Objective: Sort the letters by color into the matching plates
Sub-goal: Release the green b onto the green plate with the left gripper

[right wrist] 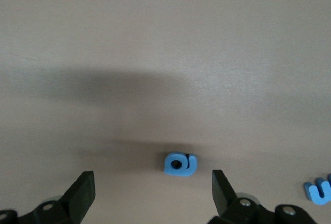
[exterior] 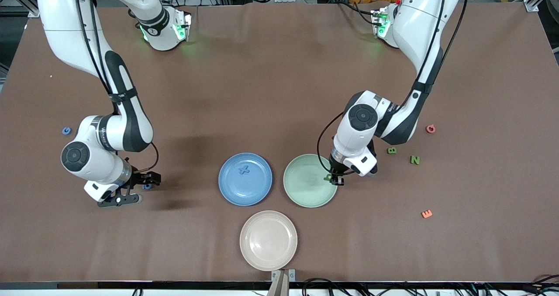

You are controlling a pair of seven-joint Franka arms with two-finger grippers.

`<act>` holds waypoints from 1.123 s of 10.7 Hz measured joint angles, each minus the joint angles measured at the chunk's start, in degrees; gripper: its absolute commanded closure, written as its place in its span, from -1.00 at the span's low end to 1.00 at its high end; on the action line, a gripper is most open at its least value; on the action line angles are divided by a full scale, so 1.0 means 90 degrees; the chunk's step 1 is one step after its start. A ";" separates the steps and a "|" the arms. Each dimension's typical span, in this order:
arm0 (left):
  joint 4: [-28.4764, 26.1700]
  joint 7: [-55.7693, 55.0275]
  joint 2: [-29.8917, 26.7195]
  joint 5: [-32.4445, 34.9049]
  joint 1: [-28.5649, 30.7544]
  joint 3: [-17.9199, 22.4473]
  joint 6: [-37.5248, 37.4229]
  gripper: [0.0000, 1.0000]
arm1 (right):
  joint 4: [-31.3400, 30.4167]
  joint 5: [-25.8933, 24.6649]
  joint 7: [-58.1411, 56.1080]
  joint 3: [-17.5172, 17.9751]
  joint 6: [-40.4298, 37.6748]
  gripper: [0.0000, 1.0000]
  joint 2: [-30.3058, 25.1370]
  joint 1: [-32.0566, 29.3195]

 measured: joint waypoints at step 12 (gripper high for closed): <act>-0.0392 -0.0701 0.0066 0.0002 0.0686 0.0109 -0.0514 -1.00 | -0.0884 0.0000 -0.0115 0.0046 0.1483 -0.69 0.0183 -0.0112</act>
